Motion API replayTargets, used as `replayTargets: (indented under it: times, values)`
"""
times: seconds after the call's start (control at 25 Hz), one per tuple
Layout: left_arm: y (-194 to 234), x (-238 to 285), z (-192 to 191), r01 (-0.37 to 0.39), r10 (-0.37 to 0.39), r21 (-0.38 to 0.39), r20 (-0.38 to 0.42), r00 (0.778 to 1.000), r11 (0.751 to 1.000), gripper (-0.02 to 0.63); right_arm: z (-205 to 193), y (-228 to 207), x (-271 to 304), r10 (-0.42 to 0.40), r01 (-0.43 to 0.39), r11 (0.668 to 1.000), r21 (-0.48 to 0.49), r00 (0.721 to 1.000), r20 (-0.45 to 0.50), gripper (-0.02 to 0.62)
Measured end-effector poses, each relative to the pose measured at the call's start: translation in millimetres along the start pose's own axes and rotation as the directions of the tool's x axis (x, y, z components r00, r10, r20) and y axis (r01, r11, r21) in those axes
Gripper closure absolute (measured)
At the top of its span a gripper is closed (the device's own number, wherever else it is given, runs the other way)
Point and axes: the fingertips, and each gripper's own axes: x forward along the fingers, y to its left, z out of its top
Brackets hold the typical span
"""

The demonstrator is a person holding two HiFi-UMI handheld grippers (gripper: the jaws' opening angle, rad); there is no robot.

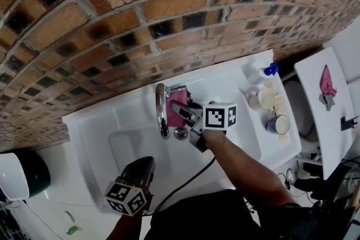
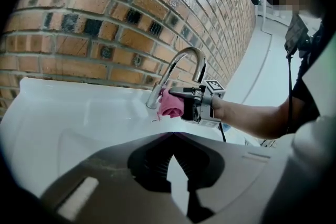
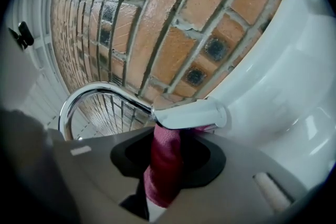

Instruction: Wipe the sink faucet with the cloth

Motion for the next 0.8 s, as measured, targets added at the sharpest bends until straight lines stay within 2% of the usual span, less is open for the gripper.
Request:
replayTargets:
  times: [0.16,0.28,0.48,0.68,0.8]
  values:
    - [0,0,-1,0.002,-0.002,-0.002,0.000,1.000,1.000,0.600,-13,9,-2,0.008,-0.012,0.995,-0.099,0.999,-0.040,0.468]
    - [-1,1,-3,0.006,-0.006,-0.008,-0.001,1.000,1.000,0.600,-37,2,0,-0.030,0.014,0.991,-0.136,0.993,-0.112,0.468]
    - [1,-1,-3,0.004,-0.004,-0.017,0.002,1.000,1.000,0.600,-76,-31,16,-0.066,0.062,0.998,-0.024,0.970,-0.235,0.468]
    - [9,-7,-5,-0.017,0.017,-0.032,0.003,1.000,0.999,0.600,-61,-40,34,-0.036,0.051,0.995,0.082,0.983,-0.179,0.468]
    - [13,-8,-4,-0.022,0.022,-0.038,0.007,1.000,0.999,0.600,-56,-36,38,-0.032,0.047,0.996,0.082,0.985,-0.168,0.468]
